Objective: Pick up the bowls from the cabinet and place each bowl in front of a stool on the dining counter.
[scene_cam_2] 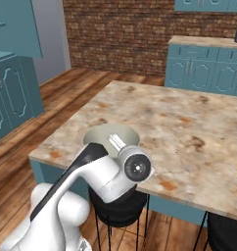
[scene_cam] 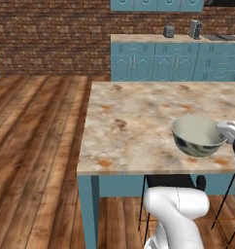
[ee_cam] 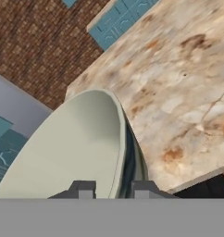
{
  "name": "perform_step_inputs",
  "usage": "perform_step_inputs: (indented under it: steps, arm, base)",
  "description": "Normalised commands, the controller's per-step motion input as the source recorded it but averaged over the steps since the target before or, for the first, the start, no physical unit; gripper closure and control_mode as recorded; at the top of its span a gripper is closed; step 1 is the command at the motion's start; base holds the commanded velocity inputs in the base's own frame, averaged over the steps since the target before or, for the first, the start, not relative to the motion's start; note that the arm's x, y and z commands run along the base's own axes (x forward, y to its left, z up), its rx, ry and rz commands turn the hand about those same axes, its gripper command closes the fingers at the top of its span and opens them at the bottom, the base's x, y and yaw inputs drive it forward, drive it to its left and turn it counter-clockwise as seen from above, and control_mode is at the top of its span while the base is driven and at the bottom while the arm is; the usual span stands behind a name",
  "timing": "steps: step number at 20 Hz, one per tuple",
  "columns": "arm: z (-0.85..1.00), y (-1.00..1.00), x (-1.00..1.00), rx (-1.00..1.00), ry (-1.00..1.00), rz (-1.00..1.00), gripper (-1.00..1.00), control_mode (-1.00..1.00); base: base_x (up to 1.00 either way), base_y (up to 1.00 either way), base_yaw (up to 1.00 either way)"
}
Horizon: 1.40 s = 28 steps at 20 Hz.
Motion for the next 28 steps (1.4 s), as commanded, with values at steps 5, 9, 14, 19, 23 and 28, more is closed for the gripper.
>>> perform_step_inputs:
  steps: [5,9,14,19,23,28]
  arm:
    - [-0.33,-0.12,0.40,0.00,0.00,0.02,1.00,-1.00]
    - [-0.29,-0.17,0.43,0.00,0.00,0.01,1.00,-1.00]
    - [-0.26,-0.18,0.40,0.00,0.00,0.01,1.00,-1.00]
    - [-0.23,-0.14,0.36,0.00,0.00,0.01,1.00,-1.00]
    - [-0.28,-0.06,0.41,0.00,0.00,0.00,1.00,-1.00]
    - [-0.31,-0.06,0.38,0.00,-0.02,0.00,1.00,-1.00]
  base:
    - [0.00,0.00,0.00]
    - [0.00,0.00,0.00]
    - [0.00,0.00,0.00]
    - [0.00,0.00,0.00]
    - [0.00,0.00,0.00]
    - [0.00,0.00,0.00]
